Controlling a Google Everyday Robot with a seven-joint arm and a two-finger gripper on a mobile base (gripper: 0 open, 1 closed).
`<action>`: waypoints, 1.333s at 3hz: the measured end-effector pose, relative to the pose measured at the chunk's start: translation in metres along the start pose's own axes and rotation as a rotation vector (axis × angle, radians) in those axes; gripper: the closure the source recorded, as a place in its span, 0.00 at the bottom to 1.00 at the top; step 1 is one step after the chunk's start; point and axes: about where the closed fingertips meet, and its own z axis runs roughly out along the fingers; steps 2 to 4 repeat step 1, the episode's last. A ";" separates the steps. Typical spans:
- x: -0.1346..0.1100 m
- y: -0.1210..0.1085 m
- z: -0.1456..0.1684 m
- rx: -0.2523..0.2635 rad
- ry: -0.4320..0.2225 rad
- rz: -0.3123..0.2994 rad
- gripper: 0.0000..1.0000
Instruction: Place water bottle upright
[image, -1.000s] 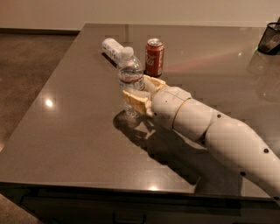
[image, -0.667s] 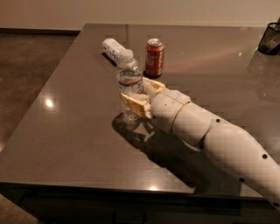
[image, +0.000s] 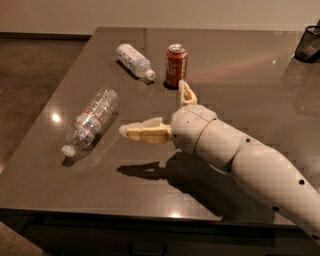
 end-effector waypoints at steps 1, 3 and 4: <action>0.000 0.000 0.000 0.000 0.000 0.000 0.00; 0.000 0.000 0.000 0.000 0.000 0.000 0.00; 0.000 0.000 0.000 0.000 0.000 0.000 0.00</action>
Offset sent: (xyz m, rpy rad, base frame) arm 0.0000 0.0000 0.0000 0.0000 0.0000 0.0000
